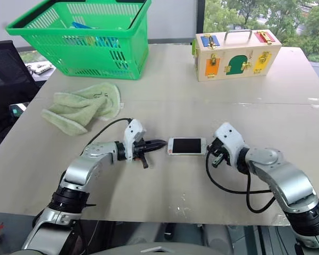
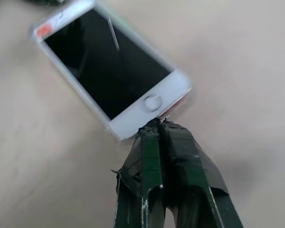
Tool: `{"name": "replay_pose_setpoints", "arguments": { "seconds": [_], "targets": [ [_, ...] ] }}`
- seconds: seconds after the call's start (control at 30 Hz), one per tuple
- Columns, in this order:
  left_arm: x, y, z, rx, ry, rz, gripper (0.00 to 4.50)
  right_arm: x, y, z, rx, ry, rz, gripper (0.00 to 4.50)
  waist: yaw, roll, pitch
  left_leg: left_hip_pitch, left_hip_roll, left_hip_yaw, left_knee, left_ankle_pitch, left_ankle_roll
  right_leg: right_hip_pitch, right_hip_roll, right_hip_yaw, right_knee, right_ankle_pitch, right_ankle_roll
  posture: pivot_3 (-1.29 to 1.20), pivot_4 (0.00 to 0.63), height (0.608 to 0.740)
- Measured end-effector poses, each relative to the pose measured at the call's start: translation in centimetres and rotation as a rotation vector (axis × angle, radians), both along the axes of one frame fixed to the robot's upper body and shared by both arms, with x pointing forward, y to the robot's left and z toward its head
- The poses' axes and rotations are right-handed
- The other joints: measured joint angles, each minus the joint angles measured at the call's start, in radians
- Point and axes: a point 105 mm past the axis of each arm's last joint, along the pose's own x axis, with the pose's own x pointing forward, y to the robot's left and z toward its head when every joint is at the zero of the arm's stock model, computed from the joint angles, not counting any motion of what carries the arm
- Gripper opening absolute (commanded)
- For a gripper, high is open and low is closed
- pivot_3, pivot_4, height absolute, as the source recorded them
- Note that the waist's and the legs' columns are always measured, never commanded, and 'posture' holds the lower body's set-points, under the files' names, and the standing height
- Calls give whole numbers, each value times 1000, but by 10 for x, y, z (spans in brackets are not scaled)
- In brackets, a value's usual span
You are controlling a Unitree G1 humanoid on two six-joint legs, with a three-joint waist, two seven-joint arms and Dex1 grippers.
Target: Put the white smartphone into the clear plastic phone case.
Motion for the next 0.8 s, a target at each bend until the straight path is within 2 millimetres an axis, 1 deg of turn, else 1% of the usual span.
{"name": "replay_pose_setpoints", "arguments": {
  "seconds": [0.07,0.1,0.17,0.33,0.43,0.5,0.6,0.8],
  "targets": [
    [-4,-3,9,-49,-3,-39,37,4,-5,15,100,-15,-37,0,-1,0,0,0,0,0,0,0,0,0,0,0,0,0,0,0,150,740],
    [-7,-6,14,-64,-11,-66,37,4,-6,20,123,-20,-41,0,-1,0,0,0,0,0,1,0,0,0,0,0,0,0,0,0,150,740],
    [-11,-10,17,-68,-18,-94,37,5,-5,24,154,-18,-39,0,-1,0,0,0,0,0,1,0,0,0,0,0,0,0,0,0,150,740],
    [-15,-23,6,-28,21,-128,37,7,12,28,180,-7,0,0,-2,0,0,0,0,0,1,2,3,0,0,0,2,0,0,0,150,740],
    [-13,-24,-2,10,36,-120,37,11,21,21,181,41,13,0,-3,0,0,0,0,0,2,2,3,0,0,0,2,0,0,0,150,740],
    [-13,-26,-6,28,33,-122,37,15,31,9,191,122,13,0,-3,0,0,0,0,0,3,2,3,0,0,0,2,0,-1,0,150,740],
    [-12,-28,-6,34,21,-125,37,16,35,-8,164,223,-4,0,0,0,0,0,0,0,3,2,3,0,0,0,3,0,-1,0,150,740],
    [-11,-29,-7,48,10,-118,37,20,37,-10,169,290,-28,0,-1,0,-1,1,0,0,5,2,4,2,0,0,4,0,-1,0,150,740]
  ]
}}
